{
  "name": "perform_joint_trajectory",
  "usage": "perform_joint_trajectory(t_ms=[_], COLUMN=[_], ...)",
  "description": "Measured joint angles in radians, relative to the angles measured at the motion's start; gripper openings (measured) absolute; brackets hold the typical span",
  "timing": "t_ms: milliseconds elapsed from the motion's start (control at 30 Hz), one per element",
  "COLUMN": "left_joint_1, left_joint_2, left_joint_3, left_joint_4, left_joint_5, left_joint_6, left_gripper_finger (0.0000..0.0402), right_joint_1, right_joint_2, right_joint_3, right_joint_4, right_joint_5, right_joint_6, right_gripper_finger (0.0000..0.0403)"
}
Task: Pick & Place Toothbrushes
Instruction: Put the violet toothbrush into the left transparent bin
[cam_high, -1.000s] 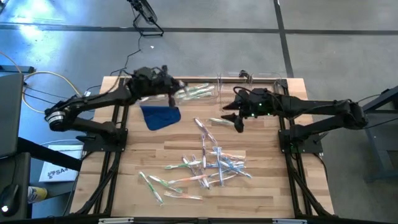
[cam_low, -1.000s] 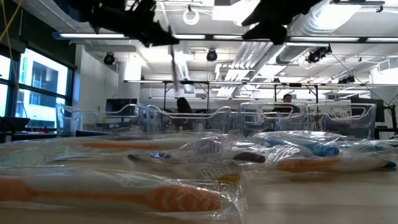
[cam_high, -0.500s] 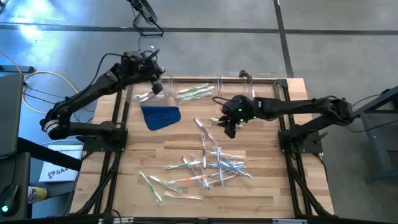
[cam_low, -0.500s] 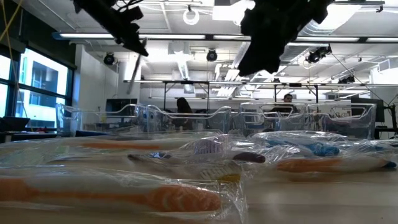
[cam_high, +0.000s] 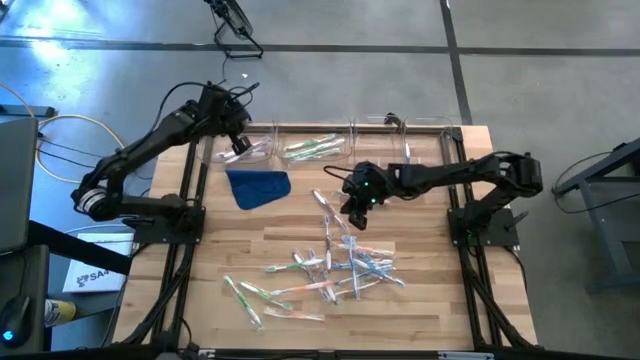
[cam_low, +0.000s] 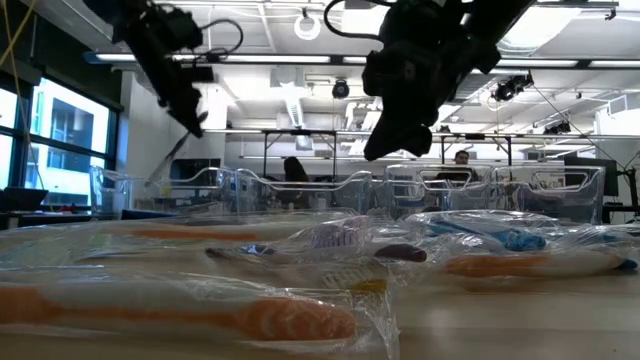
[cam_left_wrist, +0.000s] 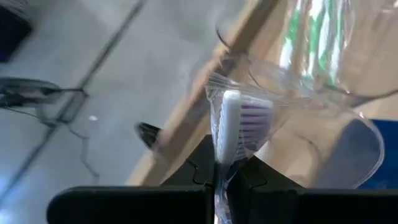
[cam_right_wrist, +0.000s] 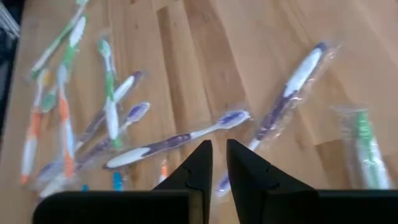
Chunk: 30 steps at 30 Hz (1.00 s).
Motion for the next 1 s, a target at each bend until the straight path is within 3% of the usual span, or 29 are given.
perform_joint_trajectory(t_ms=[133, 533, 1000], left_joint_1=[0.053, 0.105, 0.105], left_joint_2=[0.027, 0.073, 0.073], left_joint_3=[-0.043, -0.047, -0.047], left_joint_4=[0.076, -0.005, -0.025], left_joint_5=[0.067, 0.051, 0.029], left_joint_6=[0.016, -0.001, -0.001], left_gripper_finger=[0.0006, 0.0008, 0.0108], right_joint_1=[0.011, 0.033, 0.030], right_joint_2=[0.000, 0.000, 0.000], right_joint_3=[0.000, 0.000, 0.000], right_joint_4=[0.007, 0.057, 0.080], right_joint_5=[-0.010, -0.017, -0.016], right_joint_6=[0.024, 0.013, 0.014], right_gripper_finger=[0.0025, 0.0018, 0.0018])
